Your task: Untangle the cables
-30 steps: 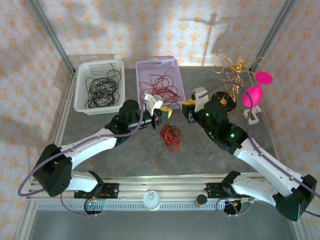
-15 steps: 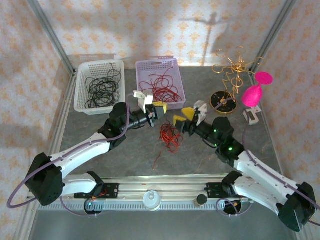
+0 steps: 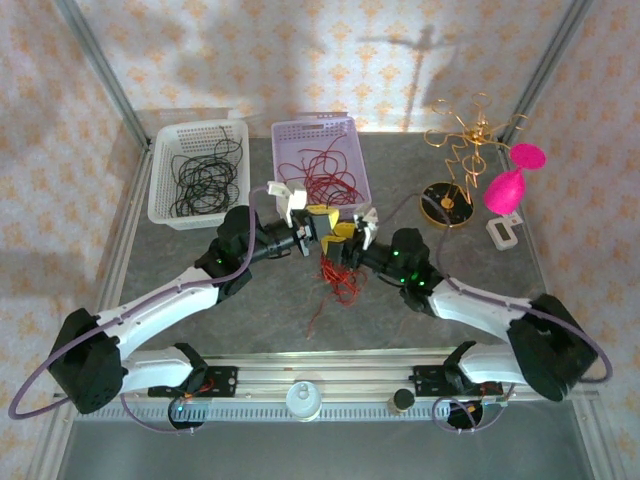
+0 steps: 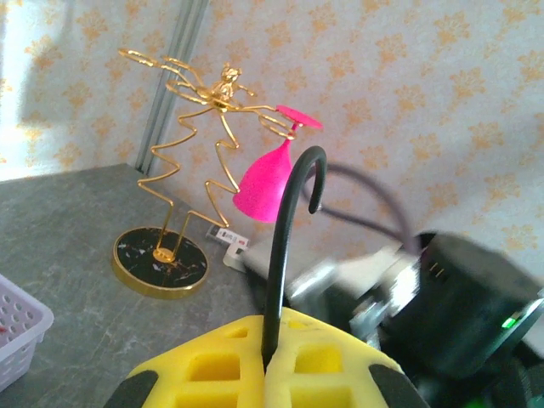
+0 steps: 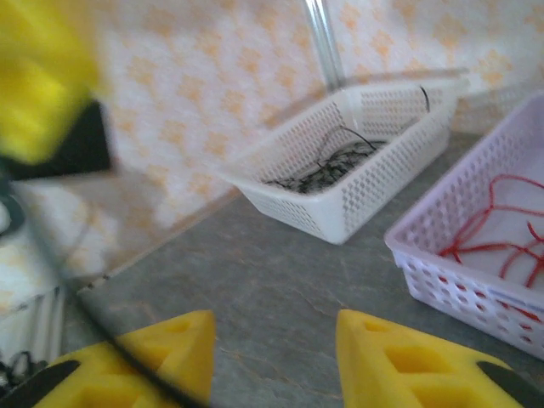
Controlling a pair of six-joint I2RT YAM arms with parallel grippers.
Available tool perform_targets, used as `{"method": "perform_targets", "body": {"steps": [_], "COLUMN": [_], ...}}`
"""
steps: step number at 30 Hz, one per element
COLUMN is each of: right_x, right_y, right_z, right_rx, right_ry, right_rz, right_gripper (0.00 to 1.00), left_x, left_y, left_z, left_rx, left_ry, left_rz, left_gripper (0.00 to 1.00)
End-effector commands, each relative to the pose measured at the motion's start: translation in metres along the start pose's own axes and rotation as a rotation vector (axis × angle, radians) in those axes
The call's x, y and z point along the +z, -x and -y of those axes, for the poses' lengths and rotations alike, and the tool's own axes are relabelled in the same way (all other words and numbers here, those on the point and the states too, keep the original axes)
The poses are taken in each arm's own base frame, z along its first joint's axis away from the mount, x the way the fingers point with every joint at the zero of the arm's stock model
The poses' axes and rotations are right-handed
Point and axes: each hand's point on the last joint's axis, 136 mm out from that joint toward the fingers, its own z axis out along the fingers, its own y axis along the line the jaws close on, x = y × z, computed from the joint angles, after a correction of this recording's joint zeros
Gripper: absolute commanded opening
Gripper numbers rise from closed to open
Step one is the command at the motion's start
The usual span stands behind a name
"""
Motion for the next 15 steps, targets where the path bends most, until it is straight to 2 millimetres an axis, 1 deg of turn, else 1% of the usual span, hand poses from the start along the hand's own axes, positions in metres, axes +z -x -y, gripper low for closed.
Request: {"method": "perform_targets", "body": {"steps": [1, 3, 5, 9, 12, 15], "right_x": [0.008, 0.006, 0.003, 0.002, 0.002, 0.003], "right_y": [0.005, -0.006, -0.016, -0.040, -0.059, -0.076], "right_z": [0.017, 0.029, 0.042, 0.065, 0.075, 0.083], "right_rx": [-0.030, 0.011, 0.061, 0.113, 0.132, 0.150], "right_ry": [-0.159, -0.217, -0.277, -0.384, -0.423, -0.455], "right_rz": [0.094, 0.112, 0.127, 0.087, 0.046, 0.013], "right_gripper": [0.37, 0.36, 0.31, 0.22, 0.18, 0.18], "left_x": [-0.005, -0.006, -0.007, -0.010, -0.013, -0.016], "left_y": [0.044, 0.047, 0.050, 0.053, 0.059, 0.074], "left_z": [0.026, 0.028, 0.029, 0.030, 0.034, 0.042], "left_rx": [0.021, 0.019, 0.017, 0.019, 0.024, 0.013], "left_ry": [-0.047, -0.050, -0.053, -0.051, -0.051, -0.057], "left_rz": [0.105, 0.113, 0.122, 0.132, 0.145, 0.157], "left_gripper": [0.00, 0.00, 0.00, 0.00, 0.00, 0.00]}}
